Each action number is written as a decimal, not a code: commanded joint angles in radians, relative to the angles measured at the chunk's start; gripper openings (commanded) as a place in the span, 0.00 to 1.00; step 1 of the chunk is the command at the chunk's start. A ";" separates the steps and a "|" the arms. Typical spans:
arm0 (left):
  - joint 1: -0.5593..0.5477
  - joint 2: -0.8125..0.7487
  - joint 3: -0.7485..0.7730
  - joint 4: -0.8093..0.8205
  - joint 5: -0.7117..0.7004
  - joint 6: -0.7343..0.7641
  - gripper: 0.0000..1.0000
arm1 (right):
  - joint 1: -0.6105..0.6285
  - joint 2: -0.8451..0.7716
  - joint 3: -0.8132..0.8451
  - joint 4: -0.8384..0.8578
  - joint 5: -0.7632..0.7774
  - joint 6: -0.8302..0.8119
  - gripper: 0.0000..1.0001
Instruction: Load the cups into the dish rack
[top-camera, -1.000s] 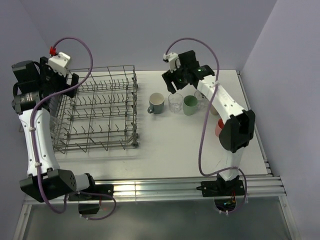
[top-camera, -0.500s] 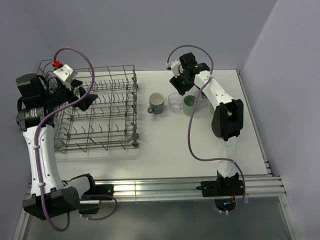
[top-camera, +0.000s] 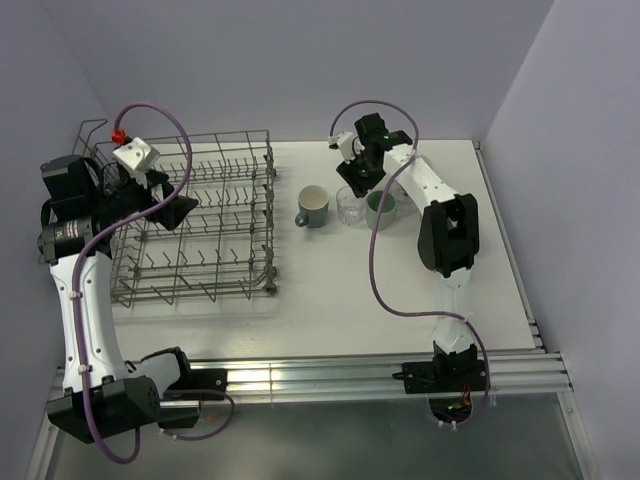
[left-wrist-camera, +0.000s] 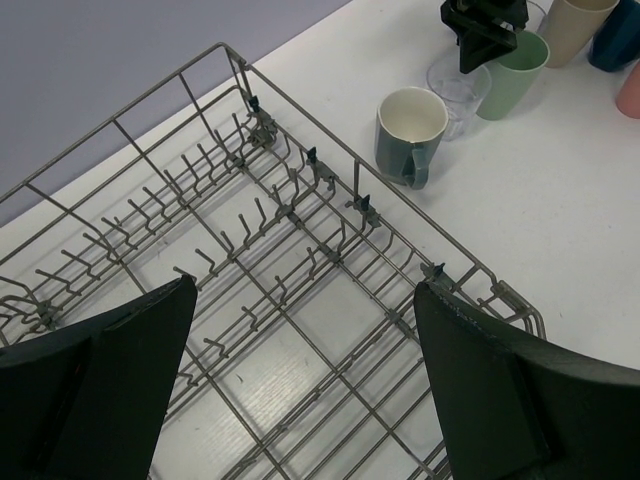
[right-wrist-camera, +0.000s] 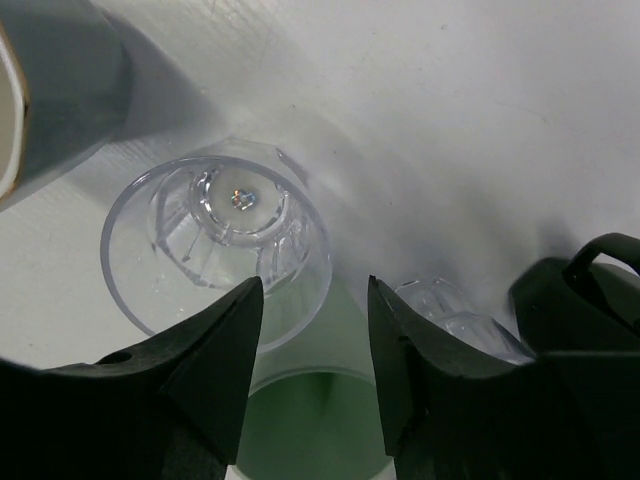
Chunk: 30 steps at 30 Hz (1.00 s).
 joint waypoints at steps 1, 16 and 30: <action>-0.004 -0.034 -0.003 0.007 -0.001 0.017 0.99 | 0.003 0.048 0.032 0.013 -0.011 -0.003 0.53; -0.005 -0.046 -0.024 0.004 0.008 -0.023 0.97 | -0.015 -0.095 0.070 0.088 -0.065 0.101 0.00; -0.007 0.052 0.143 -0.088 0.218 -0.146 0.99 | 0.015 -0.644 -0.162 0.508 -0.170 0.077 0.00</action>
